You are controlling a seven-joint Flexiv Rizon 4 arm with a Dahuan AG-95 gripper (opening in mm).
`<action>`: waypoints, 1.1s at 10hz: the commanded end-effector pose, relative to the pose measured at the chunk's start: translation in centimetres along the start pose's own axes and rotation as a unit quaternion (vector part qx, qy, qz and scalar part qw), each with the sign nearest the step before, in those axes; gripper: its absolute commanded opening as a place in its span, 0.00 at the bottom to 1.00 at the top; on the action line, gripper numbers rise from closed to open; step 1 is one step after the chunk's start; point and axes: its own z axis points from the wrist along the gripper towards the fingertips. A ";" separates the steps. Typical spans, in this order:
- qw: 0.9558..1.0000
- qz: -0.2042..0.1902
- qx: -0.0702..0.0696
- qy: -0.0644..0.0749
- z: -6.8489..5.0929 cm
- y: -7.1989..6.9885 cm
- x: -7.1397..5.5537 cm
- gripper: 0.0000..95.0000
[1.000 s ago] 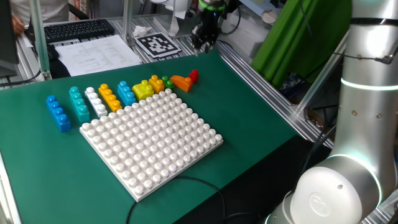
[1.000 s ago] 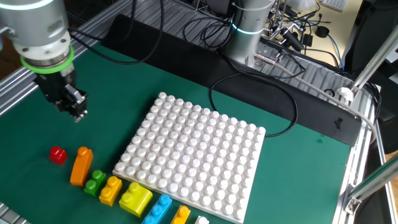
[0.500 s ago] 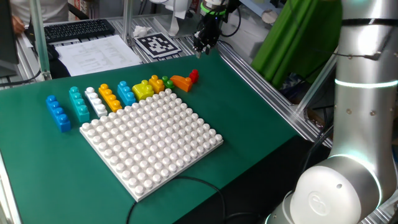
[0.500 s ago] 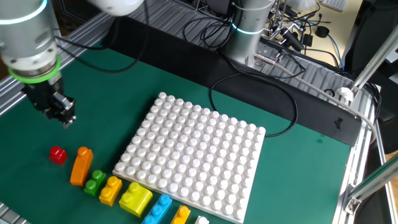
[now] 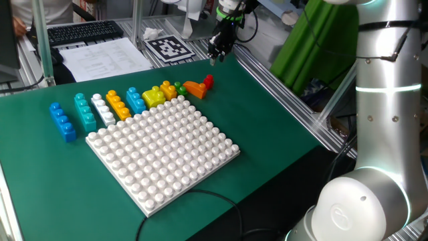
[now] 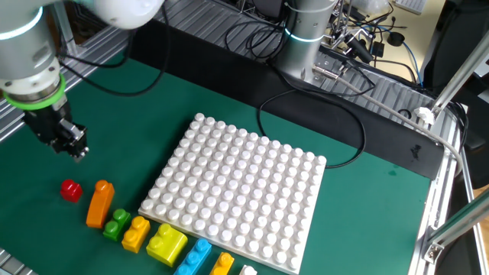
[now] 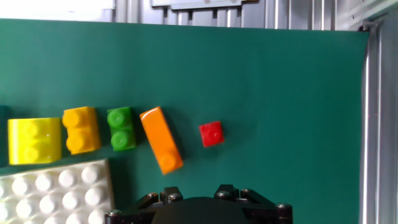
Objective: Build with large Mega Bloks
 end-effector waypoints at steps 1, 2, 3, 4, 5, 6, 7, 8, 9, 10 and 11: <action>1.000 0.001 0.003 -0.001 0.9 0.0 0.2 0.40; 1.000 0.000 0.007 -0.003 1.3 0.1 0.2 0.40; 1.000 0.000 0.010 -0.013 2.4 0.1 0.3 0.40; 1.000 0.000 0.010 -0.010 2.8 0.1 0.3 0.40; 1.000 0.000 0.009 -0.011 3.0 0.0 0.2 0.40; 1.000 0.001 0.007 -0.010 2.8 -0.2 0.0 0.40; 1.000 0.001 0.004 -0.008 2.5 -0.2 -0.1 0.40; 1.000 0.003 0.002 -0.008 2.4 -0.4 -0.2 0.40; 1.000 0.002 0.001 -0.008 2.3 -0.4 -0.2 0.40; 1.000 -0.001 0.001 -0.006 2.3 -0.4 -0.2 0.40; 1.000 -0.005 -0.003 -0.002 2.3 -0.4 -0.2 0.40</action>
